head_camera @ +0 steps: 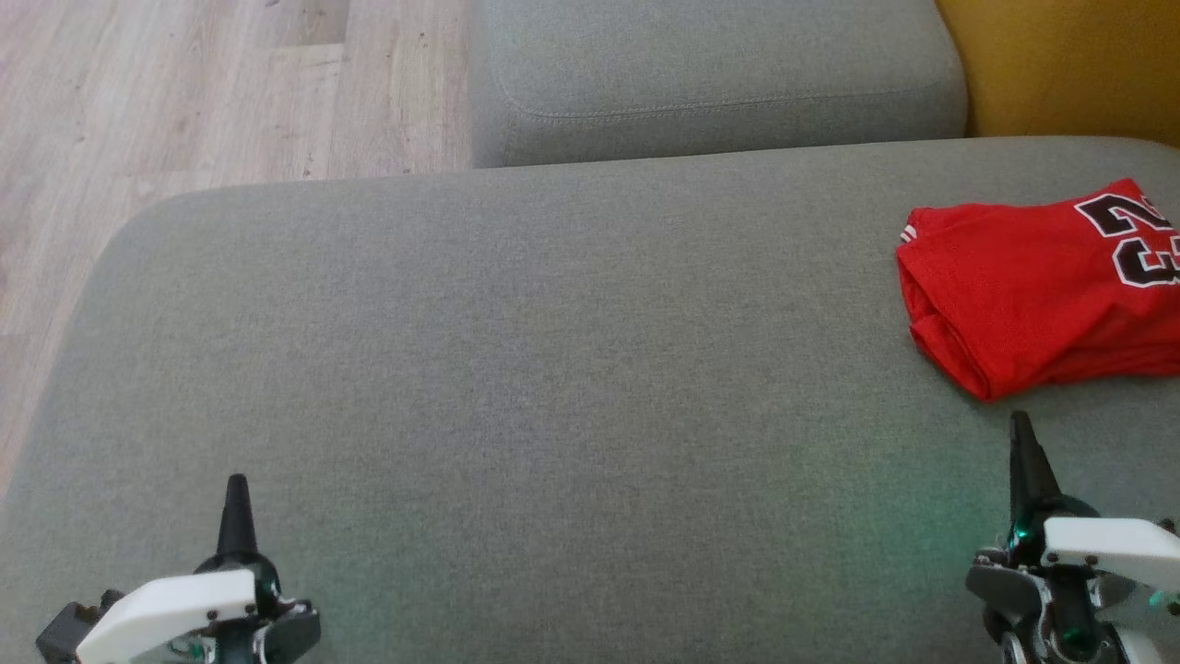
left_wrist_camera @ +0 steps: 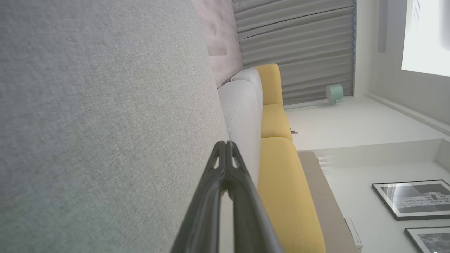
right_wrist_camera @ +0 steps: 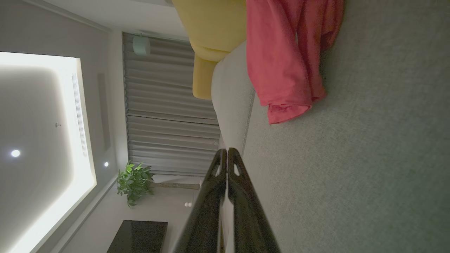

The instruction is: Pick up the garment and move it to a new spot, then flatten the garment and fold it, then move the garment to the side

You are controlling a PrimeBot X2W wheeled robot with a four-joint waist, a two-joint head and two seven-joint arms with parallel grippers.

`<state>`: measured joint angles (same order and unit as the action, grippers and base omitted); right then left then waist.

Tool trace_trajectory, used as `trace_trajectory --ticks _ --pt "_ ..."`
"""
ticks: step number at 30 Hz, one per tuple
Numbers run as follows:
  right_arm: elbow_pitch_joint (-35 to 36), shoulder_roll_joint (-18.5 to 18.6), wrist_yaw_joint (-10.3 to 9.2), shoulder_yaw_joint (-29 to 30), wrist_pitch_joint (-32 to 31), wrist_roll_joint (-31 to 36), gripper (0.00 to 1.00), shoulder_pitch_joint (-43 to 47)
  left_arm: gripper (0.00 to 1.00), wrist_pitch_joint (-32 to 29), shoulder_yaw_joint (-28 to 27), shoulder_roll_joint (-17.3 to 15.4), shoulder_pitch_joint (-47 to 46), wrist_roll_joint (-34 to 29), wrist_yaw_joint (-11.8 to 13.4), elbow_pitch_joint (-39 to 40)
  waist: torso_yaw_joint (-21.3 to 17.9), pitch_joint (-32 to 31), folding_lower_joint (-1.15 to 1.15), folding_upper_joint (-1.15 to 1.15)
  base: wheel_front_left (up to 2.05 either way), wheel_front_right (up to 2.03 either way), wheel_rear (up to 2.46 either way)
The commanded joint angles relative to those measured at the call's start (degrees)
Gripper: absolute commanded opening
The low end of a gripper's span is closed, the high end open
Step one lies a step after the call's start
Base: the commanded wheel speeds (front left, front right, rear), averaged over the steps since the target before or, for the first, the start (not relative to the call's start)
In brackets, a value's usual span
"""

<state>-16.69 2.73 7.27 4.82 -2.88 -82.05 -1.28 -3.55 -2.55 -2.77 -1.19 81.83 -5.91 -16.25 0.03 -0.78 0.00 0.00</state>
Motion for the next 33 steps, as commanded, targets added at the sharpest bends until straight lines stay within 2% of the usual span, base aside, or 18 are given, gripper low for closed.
trace_trajectory --ticks 1,15,33 --pt "2.4 0.8 0.20 -0.6 -0.5 -1.8 0.00 -3.4 0.00 -0.6 -2.4 -0.1 -3.5 1.6 -0.7 2.0 0.0 0.1 0.00 0.00 0.00 0.00 0.00" --pt "2.7 0.8 0.22 0.8 -2.9 -10.8 0.00 -4.8 0.00 -2.9 -4.0 -0.1 -5.0 10.3 -1.6 2.2 0.0 1.0 0.00 0.00 0.00 0.00 0.00" --pt "2.7 0.7 0.22 1.0 -3.1 -10.7 0.00 -4.8 0.00 -2.9 -4.0 -0.1 -5.0 10.3 -1.6 2.2 0.0 1.0 0.00 0.00 0.00 0.00 0.00"
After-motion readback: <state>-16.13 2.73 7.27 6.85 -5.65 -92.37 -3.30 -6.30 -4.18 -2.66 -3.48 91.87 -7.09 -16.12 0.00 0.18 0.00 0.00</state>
